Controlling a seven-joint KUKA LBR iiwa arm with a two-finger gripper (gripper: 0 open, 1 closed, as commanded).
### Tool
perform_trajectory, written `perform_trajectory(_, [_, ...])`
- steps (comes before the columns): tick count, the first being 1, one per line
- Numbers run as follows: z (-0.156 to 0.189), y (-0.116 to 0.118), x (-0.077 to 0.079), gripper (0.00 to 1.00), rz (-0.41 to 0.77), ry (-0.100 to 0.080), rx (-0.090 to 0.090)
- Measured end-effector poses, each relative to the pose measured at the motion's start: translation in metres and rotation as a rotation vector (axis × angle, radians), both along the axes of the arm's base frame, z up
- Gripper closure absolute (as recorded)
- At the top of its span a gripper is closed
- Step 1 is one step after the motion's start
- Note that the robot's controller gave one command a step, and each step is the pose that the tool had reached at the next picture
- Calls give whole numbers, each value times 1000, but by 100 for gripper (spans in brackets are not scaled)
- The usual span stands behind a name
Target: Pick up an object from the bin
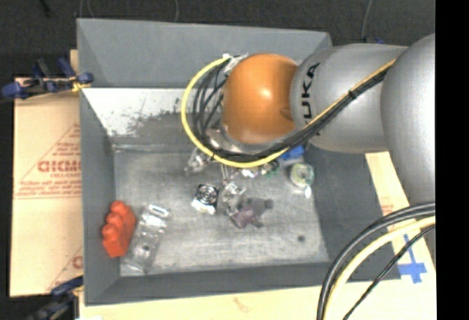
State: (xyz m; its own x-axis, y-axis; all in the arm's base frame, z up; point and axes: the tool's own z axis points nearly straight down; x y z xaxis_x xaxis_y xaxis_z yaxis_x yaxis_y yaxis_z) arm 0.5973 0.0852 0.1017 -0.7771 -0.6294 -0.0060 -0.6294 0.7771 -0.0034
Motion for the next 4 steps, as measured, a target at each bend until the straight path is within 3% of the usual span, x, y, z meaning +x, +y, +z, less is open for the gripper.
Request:
perform_trajectory(1, [16, 14, 6, 0, 220, 0, -1])
perform_trajectory(2, [-27, -1, 10, 0, 456, -6, -2])
perform_trajectory(3, [-27, 52, 10, 0, 559, -8, -5])
perform_trajectory(4, [-25, 53, 11, 100, 554, -12, -1])
